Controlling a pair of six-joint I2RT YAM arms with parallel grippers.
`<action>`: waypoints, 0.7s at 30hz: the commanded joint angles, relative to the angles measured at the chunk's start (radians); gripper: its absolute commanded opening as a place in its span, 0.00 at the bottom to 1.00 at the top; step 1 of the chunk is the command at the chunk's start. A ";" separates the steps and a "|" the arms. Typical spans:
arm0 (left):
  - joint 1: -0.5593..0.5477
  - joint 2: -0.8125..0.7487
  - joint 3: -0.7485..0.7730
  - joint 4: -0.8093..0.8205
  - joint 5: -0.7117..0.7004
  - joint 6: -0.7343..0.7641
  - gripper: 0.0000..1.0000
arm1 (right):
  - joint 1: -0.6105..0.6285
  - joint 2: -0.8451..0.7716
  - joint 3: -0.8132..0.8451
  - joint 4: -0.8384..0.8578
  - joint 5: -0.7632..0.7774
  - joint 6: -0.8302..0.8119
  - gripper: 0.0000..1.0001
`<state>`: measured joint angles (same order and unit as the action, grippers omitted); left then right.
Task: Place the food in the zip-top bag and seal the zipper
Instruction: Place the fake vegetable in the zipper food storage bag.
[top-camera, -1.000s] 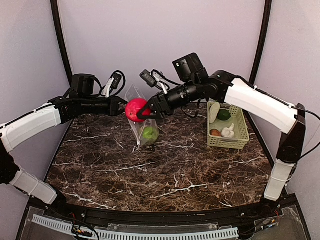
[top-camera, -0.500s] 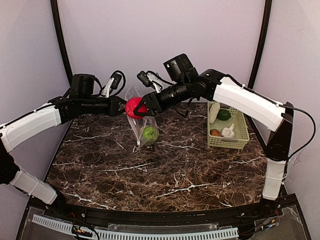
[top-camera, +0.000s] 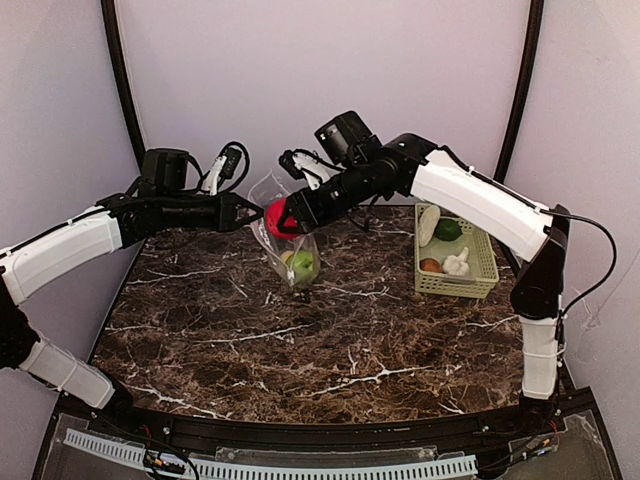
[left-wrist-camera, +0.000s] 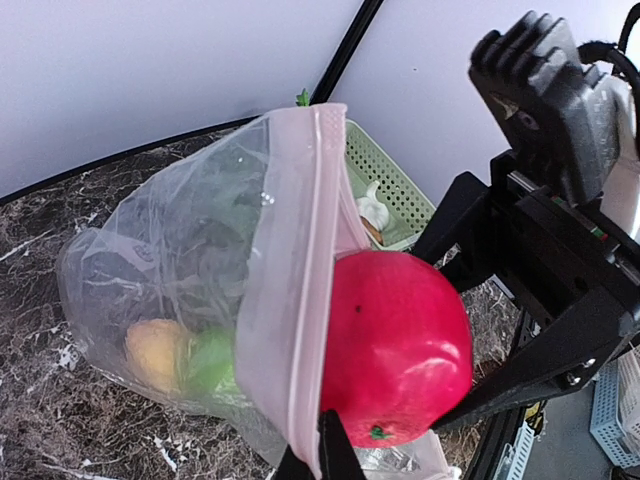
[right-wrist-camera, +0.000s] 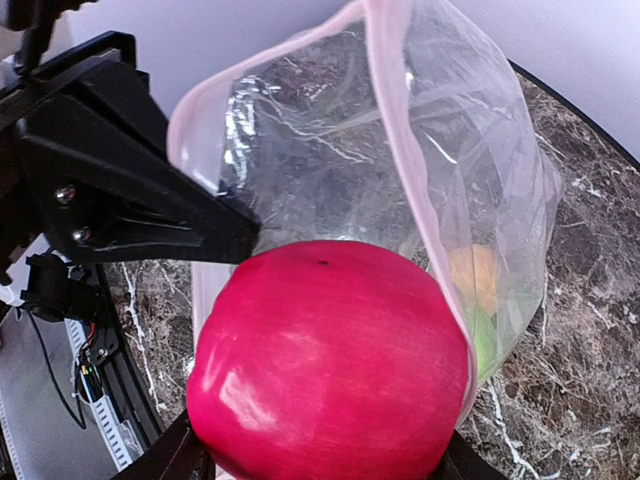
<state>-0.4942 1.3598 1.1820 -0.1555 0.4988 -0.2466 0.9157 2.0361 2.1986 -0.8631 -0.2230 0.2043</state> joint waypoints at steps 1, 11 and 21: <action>-0.005 -0.005 -0.014 0.008 0.024 0.003 0.01 | 0.003 0.035 0.053 -0.060 0.116 0.009 0.56; -0.006 0.006 -0.015 0.007 0.026 0.003 0.01 | 0.014 0.095 0.126 -0.106 0.210 0.002 0.59; -0.005 0.011 -0.015 0.006 0.027 0.003 0.01 | 0.023 0.143 0.155 -0.067 0.249 0.010 0.74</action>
<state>-0.4957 1.3712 1.1816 -0.1543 0.5095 -0.2466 0.9298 2.1563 2.3264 -0.9501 -0.0055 0.2047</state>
